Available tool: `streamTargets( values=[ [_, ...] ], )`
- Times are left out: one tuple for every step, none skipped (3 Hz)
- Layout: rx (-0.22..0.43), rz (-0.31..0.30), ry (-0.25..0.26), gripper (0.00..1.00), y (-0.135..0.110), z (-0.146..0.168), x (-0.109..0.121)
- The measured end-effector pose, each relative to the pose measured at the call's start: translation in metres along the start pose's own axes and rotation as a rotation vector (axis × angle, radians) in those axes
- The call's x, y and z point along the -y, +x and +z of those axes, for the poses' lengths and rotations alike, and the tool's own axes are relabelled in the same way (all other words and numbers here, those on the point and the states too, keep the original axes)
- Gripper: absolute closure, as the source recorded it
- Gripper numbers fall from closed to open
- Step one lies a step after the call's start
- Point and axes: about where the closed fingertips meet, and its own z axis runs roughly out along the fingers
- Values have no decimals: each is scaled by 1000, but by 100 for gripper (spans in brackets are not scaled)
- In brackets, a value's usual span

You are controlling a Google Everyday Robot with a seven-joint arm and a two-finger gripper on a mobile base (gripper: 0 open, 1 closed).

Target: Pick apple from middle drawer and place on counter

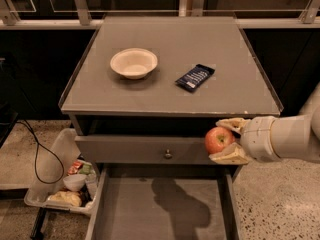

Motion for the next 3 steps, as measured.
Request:
streamTargets(
  values=[
    [-28,-73,97,100,-27,-46,26],
    [-19,-153,212,100,-69,-104,66],
    [-19,-153,212,100,-69,-104,66]
  ],
)
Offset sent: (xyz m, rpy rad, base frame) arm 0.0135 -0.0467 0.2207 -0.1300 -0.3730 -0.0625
